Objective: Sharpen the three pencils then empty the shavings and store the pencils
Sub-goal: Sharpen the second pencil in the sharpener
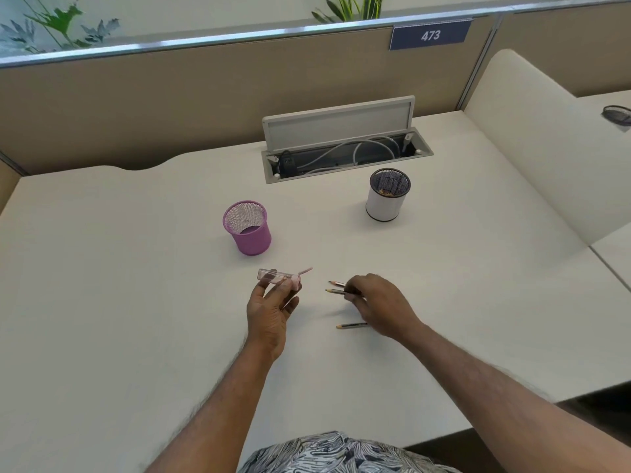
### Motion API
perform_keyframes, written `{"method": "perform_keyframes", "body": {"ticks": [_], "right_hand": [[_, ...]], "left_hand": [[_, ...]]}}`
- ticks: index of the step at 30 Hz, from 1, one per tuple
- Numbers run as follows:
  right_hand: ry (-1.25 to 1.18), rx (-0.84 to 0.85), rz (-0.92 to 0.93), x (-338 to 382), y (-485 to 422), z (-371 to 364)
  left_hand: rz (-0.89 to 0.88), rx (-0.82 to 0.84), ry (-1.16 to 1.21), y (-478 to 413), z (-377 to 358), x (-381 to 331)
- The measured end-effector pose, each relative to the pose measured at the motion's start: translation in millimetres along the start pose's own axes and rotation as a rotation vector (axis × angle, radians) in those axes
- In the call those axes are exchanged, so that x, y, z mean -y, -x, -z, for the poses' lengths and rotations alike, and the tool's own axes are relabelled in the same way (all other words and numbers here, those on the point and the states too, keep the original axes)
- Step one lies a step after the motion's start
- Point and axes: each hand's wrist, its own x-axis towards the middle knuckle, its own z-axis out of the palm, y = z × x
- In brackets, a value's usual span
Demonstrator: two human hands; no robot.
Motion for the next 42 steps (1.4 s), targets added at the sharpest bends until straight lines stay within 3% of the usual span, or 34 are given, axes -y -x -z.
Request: {"method": "perform_keyframes", "body": {"ticks": [9, 32, 42], "right_hand": [[-0.097, -0.061, 0.063, 30.0, 1.2, 2.1], [-0.234, -0.103, 0.005, 30.1, 27.2, -36.6], [-0.394, -0.034, -0.1, 26.8, 22.6, -32.6]], "left_hand": [[0.036, 0.008, -0.006, 4.2, -1.2, 10.3], [0.082, -0.079, -0.107, 13.5, 11.4, 52.7], [0.045, 0.022, -0.117, 13.2, 10.5, 46.4]]}}
